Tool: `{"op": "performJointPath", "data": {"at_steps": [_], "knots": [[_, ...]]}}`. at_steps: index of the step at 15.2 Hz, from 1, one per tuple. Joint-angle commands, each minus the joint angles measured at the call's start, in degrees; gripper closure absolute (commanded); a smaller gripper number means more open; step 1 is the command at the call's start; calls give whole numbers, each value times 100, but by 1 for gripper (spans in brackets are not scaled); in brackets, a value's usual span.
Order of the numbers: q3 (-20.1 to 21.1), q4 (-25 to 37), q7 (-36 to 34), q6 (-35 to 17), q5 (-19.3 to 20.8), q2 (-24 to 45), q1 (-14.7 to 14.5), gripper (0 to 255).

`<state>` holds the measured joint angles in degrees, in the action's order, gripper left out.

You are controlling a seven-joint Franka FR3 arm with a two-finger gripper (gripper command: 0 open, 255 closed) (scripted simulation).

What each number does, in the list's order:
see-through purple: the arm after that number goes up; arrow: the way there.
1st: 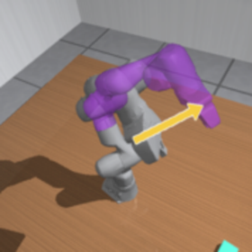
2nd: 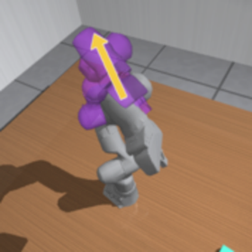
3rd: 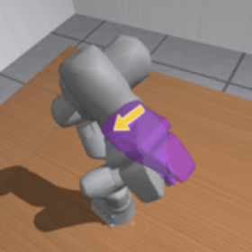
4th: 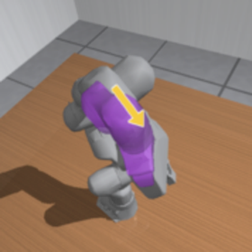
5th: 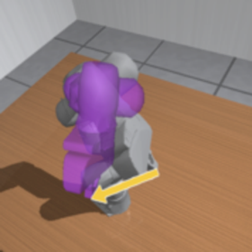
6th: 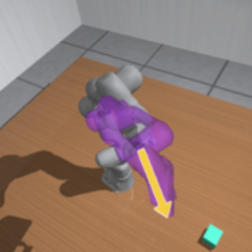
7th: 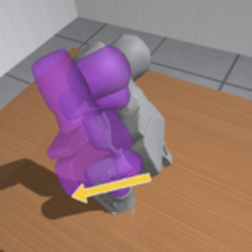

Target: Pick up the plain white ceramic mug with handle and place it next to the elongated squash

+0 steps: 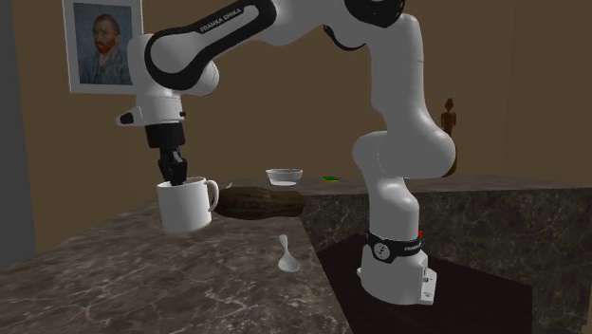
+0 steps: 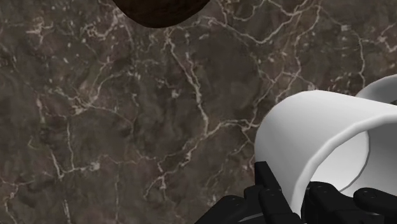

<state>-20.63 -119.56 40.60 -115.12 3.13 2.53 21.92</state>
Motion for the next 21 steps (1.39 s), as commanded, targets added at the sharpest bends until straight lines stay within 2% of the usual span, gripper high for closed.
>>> {"op": "performJointPath", "data": {"at_steps": [1, 6, 13, 14, 19, 21], "knots": [[2, -106, 1, -163, -19, 57, 1, 255], [2, -287, 35, -526, -85, 249, 14, 255], [2, -287, 35, -526, -85, 249, 14, 255], [2, -287, 35, -527, -85, 249, 14, 0], [2, -287, 35, -527, -85, 249, 14, 0], [8, -40, 0, -147, -41, 110, -5, 0]]}}
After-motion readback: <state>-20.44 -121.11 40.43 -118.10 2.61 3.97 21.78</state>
